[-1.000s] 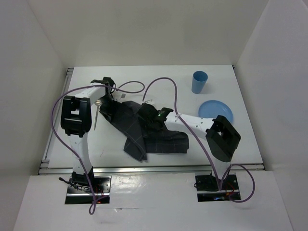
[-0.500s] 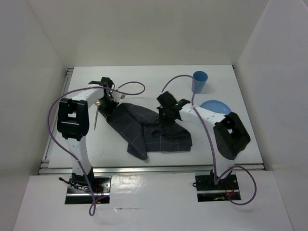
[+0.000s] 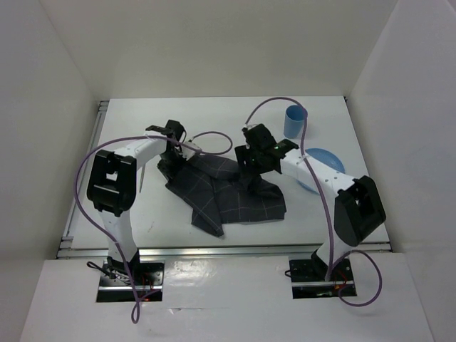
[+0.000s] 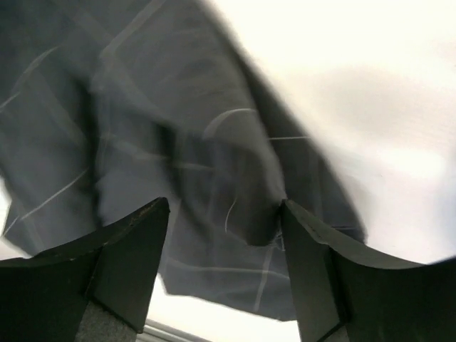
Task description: Set the dinner table for one person
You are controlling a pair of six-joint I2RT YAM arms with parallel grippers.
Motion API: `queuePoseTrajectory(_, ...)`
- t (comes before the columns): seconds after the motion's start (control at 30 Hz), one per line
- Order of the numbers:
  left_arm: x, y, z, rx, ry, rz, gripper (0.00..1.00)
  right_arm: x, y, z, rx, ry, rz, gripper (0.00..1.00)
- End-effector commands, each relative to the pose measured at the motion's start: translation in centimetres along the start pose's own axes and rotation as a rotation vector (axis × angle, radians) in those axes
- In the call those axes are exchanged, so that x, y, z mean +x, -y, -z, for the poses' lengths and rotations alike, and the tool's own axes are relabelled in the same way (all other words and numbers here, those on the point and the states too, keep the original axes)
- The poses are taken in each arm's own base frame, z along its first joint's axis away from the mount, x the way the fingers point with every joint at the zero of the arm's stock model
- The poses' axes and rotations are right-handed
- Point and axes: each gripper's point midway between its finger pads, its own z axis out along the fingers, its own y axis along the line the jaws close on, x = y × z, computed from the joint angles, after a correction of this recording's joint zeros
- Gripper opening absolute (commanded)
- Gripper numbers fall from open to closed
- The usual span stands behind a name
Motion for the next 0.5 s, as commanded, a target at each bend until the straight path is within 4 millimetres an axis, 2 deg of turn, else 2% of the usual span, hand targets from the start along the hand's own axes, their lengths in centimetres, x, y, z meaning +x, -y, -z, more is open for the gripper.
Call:
queuePoseTrajectory(0.0,0.1,-0.2,-0.1,0.003,-0.003,0.025,0.0,-2.7,-1.6,3.7,0.045,0.138,0.054,0.67)
queuePoseTrajectory(0.03,0.0,-0.3,0.2,-0.001,0.007,0.024,0.0,-1.5,-1.2,4.1,0.078,0.088,-0.05,0.58)
queuePoseTrajectory(0.07,0.3,-0.3,0.3,-0.01,0.001,0.024,0.0,-1.3,-1.1,4.6,0.09,0.081,-0.104,0.53)
queuePoseTrajectory(0.13,0.4,-0.5,0.4,-0.024,0.004,0.024,0.0,-0.2,-1.1,5.9,0.101,0.058,-0.258,0.43)
queuePoseTrajectory(0.17,0.6,-0.4,0.5,-0.023,0.003,0.024,0.0,0.9,-1.3,6.0,0.085,0.035,-0.301,0.41)
queuePoseTrajectory(0.2,1.0,-0.4,0.4,-0.029,-0.01,0.024,0.0,1.6,-1.6,6.3,0.061,0.021,-0.338,0.41)
queuePoseTrajectory(0.23,0.8,-0.5,0.3,-0.033,-0.002,0.024,0.0,1.0,-2.5,7.1,-0.001,0.062,-0.412,0.41)
queuePoseTrajectory(0.27,0.7,-0.5,0.6,-0.037,0.006,0.023,0.0,1.4,-3.0,7.2,-0.037,0.061,-0.445,0.41)
queuePoseTrajectory(0.3,0.7,-0.5,0.6,-0.037,0.006,0.023,0.0,3.5,-3.4,6.4,-0.067,0.008,-0.471,0.41)
queuePoseTrajectory(0.33,0.7,-0.5,0.6,-0.037,0.006,0.023,0.0,3.5,-4.1,6.1,-0.106,0.016,-0.534,0.41)
queuePoseTrajectory(0.37,0.7,-0.5,0.6,-0.037,0.006,0.023,0.0,5.6,-4.2,5.1,-0.115,-0.044,-0.561,0.43)
queuePoseTrajectory(0.43,0.5,-0.6,0.5,-0.037,0.006,0.034,0.0,6.3,-4.9,4.5,-0.147,-0.067,-0.608,0.48)
queuePoseTrajectory(0.47,0.5,-0.6,0.5,-0.037,0.006,0.034,0.0,5.9,-5.4,3.9,-0.172,-0.061,-0.644,0.48)
